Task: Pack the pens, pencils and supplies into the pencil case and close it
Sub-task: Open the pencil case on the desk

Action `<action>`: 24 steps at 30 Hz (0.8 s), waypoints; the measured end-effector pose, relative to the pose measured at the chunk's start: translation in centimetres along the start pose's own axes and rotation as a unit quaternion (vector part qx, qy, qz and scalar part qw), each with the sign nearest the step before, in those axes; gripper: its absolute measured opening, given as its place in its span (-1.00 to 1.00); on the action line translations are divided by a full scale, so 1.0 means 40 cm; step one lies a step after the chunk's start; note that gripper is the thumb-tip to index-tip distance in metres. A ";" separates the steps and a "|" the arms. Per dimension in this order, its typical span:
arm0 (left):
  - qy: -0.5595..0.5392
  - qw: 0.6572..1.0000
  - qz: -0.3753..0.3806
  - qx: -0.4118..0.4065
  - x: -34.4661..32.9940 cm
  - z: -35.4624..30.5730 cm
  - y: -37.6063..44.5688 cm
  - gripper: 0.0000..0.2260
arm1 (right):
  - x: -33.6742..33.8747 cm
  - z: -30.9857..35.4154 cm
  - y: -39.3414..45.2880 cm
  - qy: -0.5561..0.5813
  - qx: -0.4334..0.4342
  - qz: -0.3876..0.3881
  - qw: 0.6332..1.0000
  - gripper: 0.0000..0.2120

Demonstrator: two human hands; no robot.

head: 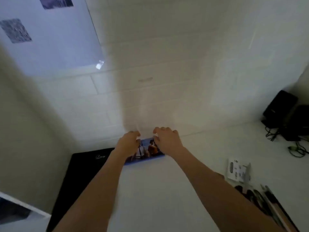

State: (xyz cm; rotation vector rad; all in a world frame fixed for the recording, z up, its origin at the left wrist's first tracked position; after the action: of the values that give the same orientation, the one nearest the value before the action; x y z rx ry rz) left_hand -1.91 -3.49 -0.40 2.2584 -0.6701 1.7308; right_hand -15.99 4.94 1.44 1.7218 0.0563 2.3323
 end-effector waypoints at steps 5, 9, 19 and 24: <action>0.097 0.987 -0.117 -0.051 -0.149 0.068 -0.011 -0.66 | -0.210 -0.013 0.003 0.001 0.044 0.026 0.999 -0.56; 0.095 0.964 -0.241 -0.058 -0.198 0.062 -0.028 -0.67 | -0.273 -0.038 -0.017 0.034 0.037 -0.043 0.998 -0.55; 0.063 0.951 -0.271 -0.132 -0.255 -0.046 -0.242 -0.68 | -0.239 -0.037 -0.315 0.012 -0.022 -0.103 0.994 -0.46; 0.040 0.937 -0.287 -0.196 -0.303 -0.117 -0.391 -0.67 | -0.191 -0.061 -0.513 -0.042 -0.029 -0.088 0.995 -0.39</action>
State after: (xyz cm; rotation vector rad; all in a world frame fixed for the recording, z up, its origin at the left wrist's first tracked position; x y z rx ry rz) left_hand -0.91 14.86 -9.06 1.8458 -0.2582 1.2623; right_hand -12.70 23.48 -10.01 1.7112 0.1184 2.1137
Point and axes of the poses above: each hand's wrist, its own y-axis towards the middle knuckle, its own x-axis out of the back of the hand, z = x × y, the point moved 4 cm from there along y, towards the middle knuckle, and after that the axes turned 1 degree about y, right-handed, at the moved point
